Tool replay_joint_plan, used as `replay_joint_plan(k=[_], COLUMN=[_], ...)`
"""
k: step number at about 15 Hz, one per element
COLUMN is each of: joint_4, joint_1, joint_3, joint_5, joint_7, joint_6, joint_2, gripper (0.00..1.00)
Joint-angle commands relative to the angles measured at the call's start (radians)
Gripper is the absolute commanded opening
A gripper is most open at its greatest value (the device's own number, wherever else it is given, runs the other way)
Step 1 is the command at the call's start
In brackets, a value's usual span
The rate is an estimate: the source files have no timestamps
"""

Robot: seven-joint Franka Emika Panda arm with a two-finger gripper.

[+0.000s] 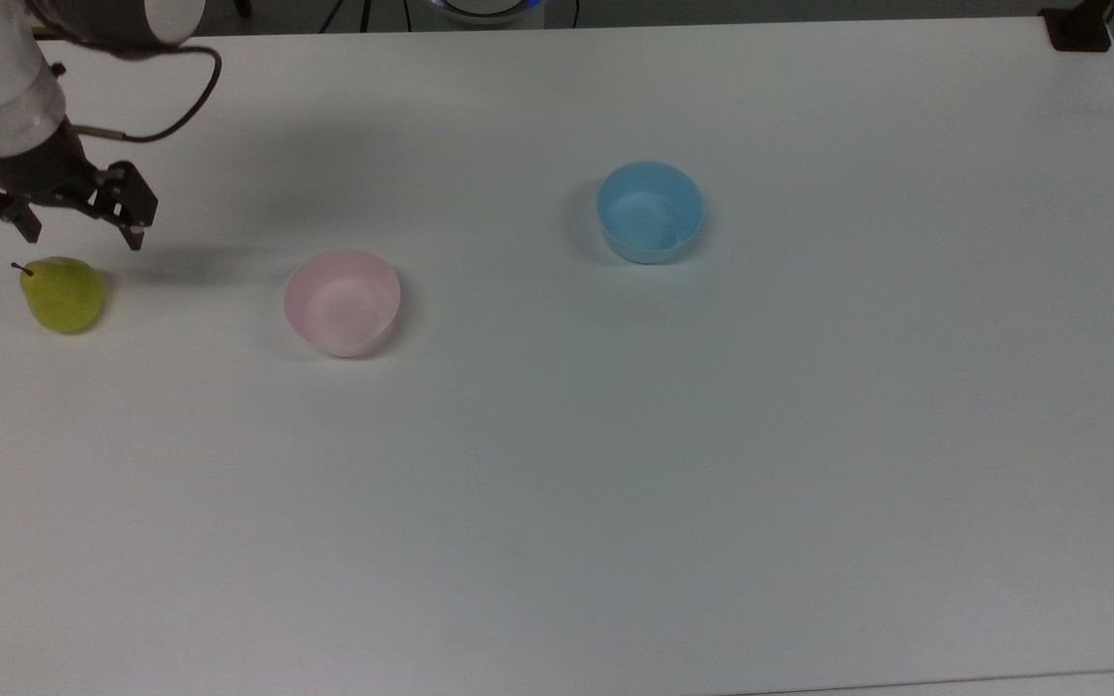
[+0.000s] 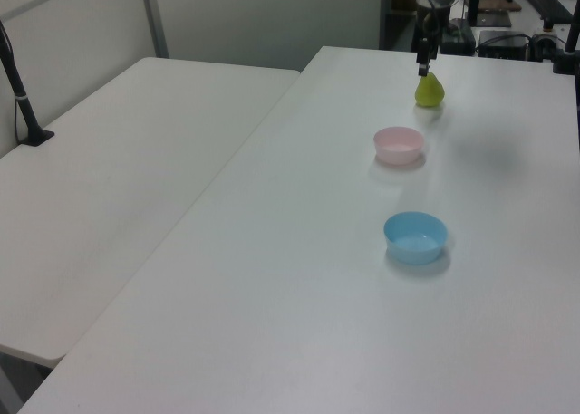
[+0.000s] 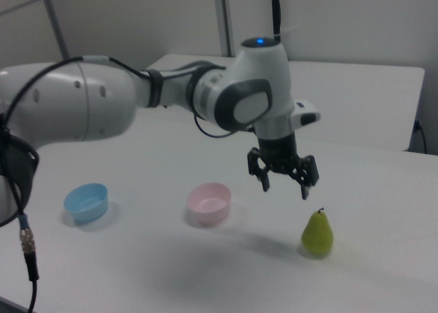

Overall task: Place the pear in the bowl
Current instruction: 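Close the gripper around the yellow-green pear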

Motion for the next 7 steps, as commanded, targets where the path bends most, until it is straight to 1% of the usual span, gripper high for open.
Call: replay_joint_plan(k=[1, 5, 7], joint_4=[0.024, 0.022, 0.018], joint_1=[-0.012, -0.028, -0.035], joint_3=[-0.023, -0.053, -0.055], joint_5=[0.004, -0.005, -0.005], joint_7=[-0.018, -0.028, -0.028], joint_6=[0.036, 0.119, 0.174], joint_2=[0.050, 0.079, 0.104], gripper=[1.00, 1.00, 1.00])
